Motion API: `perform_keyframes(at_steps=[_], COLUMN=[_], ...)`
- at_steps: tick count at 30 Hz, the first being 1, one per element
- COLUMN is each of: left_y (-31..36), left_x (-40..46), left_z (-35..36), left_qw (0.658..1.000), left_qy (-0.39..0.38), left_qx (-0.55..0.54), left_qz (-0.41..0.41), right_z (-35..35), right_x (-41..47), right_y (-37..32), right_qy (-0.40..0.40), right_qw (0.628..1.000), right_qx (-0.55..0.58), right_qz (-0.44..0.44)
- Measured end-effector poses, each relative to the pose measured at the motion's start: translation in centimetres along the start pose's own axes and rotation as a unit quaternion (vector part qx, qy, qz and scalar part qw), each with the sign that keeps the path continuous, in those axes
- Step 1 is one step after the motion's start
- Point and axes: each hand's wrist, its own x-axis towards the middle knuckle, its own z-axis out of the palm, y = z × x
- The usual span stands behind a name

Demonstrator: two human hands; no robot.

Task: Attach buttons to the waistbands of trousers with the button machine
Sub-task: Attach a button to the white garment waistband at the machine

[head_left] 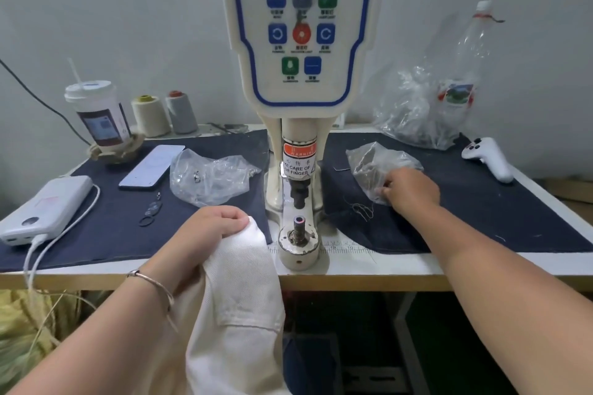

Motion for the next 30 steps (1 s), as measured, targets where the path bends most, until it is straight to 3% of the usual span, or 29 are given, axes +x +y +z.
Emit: perform_keyframes(at_steps=[6,17,25,30], left_y=[0.0,0.2,0.5,0.4], left_x=[-0.2,-0.5,-0.9,-1.1], left_z=[-0.1,-0.1,0.0,0.1], left_qw=[1.0,1.0,1.0,1.0], left_qy=[-0.01,-0.007,0.004,0.006], left_qx=[-0.024,-0.004,0.008,-0.012], left_qz=[-0.004,-0.004,0.006,-0.001], right_z=[1.5,1.8,1.8,1.6], right_x=[-1.0,-0.8,-1.4,-1.7], right_y=[0.9,1.3,1.7,1.6], right_qy=[0.084,0.086,0.163,0.148], right_qw=[0.995,0.992,0.967,0.967], right_qx=[0.049,0.092,0.193,0.205], right_qz=[-0.022,-0.012,-0.026,-0.029])
